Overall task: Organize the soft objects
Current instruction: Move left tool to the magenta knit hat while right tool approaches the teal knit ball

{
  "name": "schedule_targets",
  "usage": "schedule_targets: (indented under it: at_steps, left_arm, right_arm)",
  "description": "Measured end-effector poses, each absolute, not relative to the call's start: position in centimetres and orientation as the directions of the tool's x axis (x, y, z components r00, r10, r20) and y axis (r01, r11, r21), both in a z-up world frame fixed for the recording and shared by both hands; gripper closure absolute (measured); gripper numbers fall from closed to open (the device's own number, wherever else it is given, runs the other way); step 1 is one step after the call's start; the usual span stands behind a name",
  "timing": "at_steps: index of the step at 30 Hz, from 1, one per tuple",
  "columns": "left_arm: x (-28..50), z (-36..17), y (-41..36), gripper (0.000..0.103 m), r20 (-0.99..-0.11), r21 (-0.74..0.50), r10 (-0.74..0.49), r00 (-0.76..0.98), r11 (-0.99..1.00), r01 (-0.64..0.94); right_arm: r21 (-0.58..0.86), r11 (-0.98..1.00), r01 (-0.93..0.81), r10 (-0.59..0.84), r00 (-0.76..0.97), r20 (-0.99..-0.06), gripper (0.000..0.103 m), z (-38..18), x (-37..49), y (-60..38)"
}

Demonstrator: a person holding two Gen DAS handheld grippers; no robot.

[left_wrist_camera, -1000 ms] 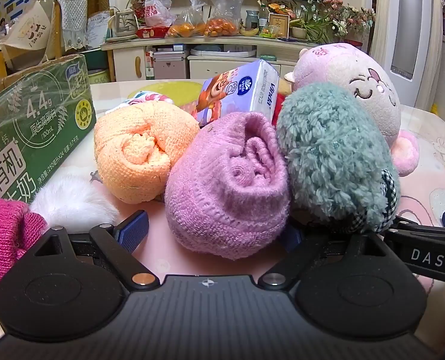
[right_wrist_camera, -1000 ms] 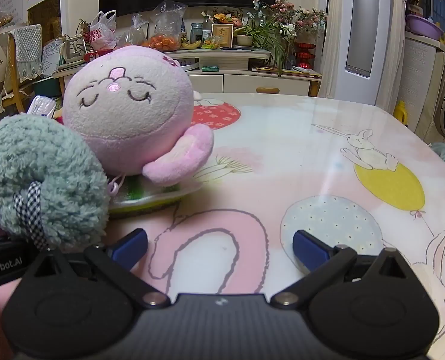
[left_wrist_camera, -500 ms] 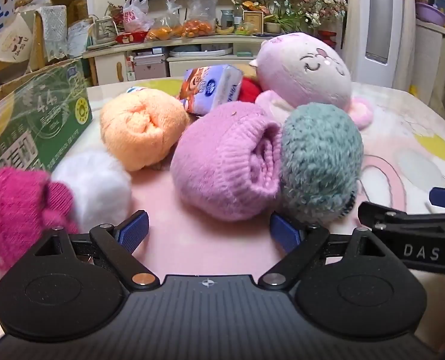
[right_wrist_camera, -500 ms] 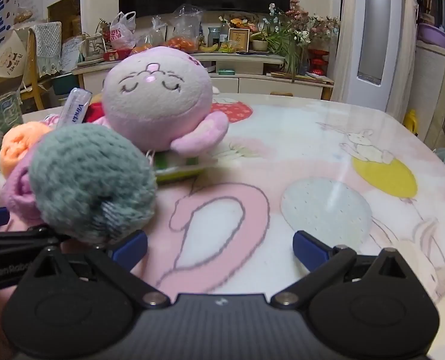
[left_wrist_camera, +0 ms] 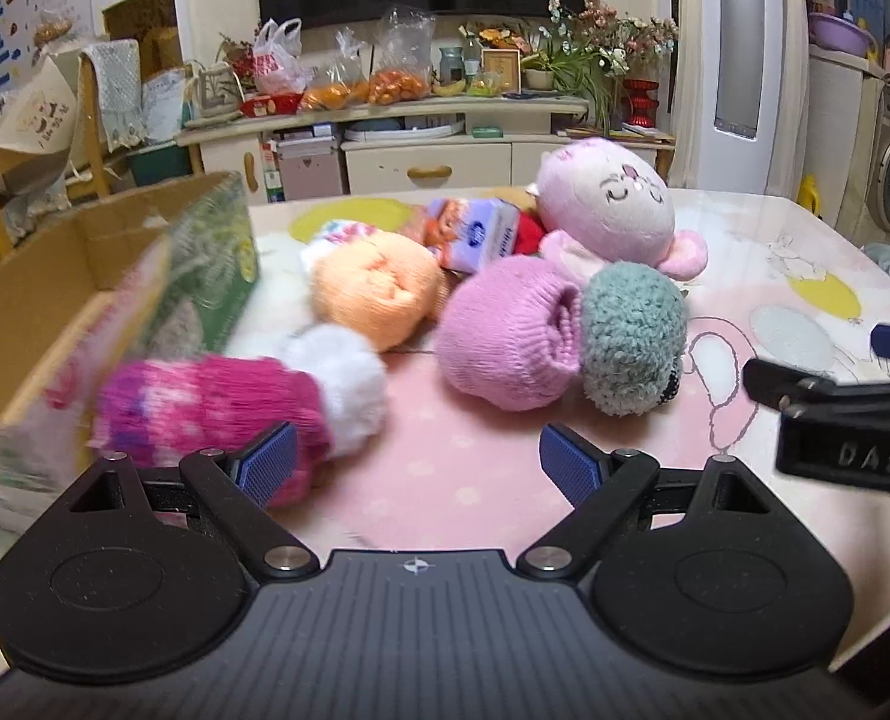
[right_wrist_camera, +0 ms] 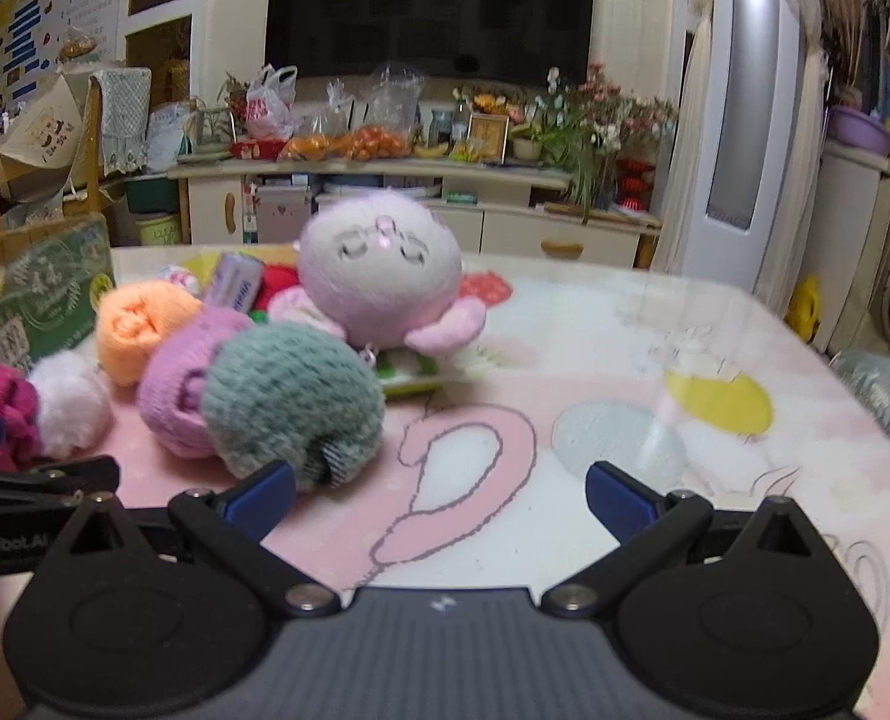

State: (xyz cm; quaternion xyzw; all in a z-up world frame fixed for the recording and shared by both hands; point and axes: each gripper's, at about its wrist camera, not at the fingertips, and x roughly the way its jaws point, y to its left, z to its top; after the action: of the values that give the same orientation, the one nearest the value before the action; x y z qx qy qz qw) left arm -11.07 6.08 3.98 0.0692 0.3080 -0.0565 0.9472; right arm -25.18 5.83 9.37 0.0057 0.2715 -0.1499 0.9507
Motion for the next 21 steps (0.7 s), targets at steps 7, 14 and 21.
schedule_targets:
  at_steps: [7,14,21]
  left_arm:
    - [-12.7,7.6,9.4,0.000,-0.580,0.105,-0.027,0.814,0.989,0.108]
    - [-14.2,10.2,12.7,0.000,-0.538,0.123,0.046,0.842,0.992,0.025]
    - [-16.0,11.6,15.4,0.000,-0.508,0.118,0.104,0.855,0.992,-0.050]
  right_arm:
    - [-0.048,0.969,0.243,-0.237,0.849,-0.473,0.001,12.8,-26.5,9.0]
    - [-0.030,0.984,0.176,-0.172,0.884,-0.436,0.001,15.6,-27.1,12.9]
    - [-0.013,0.992,0.123,-0.117,0.903,-0.414,0.001,17.3,-27.7,15.8]
